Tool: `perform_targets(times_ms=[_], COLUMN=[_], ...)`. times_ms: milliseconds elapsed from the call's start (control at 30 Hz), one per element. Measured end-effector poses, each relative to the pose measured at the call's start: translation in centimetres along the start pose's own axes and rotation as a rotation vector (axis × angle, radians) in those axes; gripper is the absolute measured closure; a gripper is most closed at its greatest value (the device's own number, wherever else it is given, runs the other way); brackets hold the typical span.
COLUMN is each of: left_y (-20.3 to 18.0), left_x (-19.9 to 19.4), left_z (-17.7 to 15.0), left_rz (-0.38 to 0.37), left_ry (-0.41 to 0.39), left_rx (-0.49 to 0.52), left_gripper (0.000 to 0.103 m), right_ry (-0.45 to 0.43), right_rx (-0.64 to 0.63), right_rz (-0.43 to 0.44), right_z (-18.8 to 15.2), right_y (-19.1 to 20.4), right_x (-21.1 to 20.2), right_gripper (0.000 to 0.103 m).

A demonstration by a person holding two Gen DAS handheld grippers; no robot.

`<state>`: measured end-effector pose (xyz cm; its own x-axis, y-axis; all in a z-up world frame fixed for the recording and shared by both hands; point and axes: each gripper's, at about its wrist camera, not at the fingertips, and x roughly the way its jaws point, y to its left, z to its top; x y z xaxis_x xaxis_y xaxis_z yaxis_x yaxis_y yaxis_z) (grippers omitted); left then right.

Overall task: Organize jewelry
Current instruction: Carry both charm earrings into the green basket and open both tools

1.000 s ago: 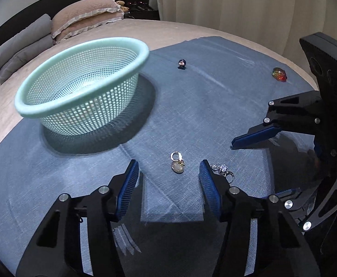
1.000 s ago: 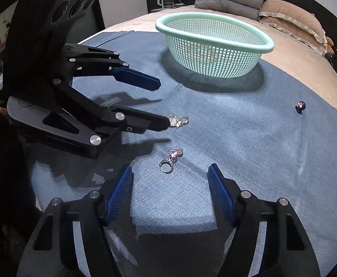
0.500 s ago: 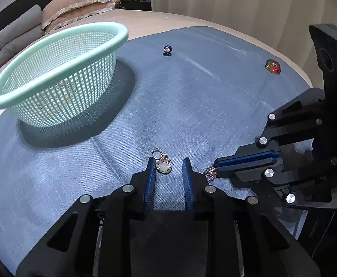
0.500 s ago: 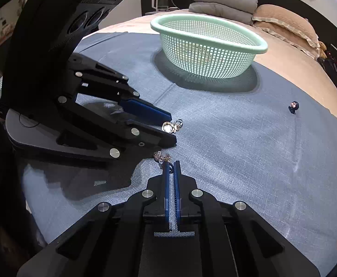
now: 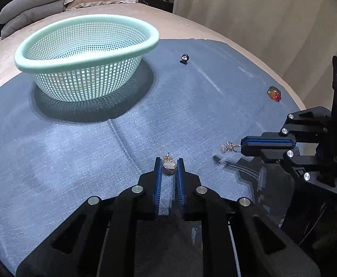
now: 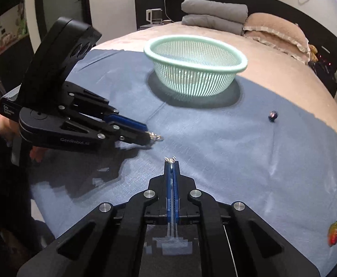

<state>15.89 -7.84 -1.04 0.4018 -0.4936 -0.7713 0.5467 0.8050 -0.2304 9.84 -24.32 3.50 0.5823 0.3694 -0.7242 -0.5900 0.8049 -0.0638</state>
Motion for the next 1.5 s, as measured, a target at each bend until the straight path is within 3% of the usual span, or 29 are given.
perform_targets(times_ms=[300,567,833,1100,1500], left_y=[2.3,4.6,6.7,9.7,10.5], left_x=[-8.0,-11.9,-8.2,-2.6,-1.4], left_z=[5.2,10.2,11.5,10.9,10.7], left_rz=[-0.009,0.034,0.055,0.054,0.091], left_ry=[-0.156,-0.239,-0.204,-0.118,-0.111], left_rx=[-0.045,-0.032,-0.045,-0.063,-0.08], left_gripper=[0.09,0.09,0.09,0.09,0.09], right_ry=[-0.16,-0.209,-0.159,-0.056,-0.056], right_rx=[-0.116,-0.149,-0.108,-0.042,-0.019], right_rz=[-0.071,-0.084,-0.018,0.039,0.043], right_z=[7.1,12.4,15.4,14.6,13.9], right_y=[-1.7,-2.9,-4.2,-5.8,-6.5], right_x=[-5.1,-4.3,2.2,9.9,11.2], right_gripper=[0.101,0.101,0.101,0.101,0.1])
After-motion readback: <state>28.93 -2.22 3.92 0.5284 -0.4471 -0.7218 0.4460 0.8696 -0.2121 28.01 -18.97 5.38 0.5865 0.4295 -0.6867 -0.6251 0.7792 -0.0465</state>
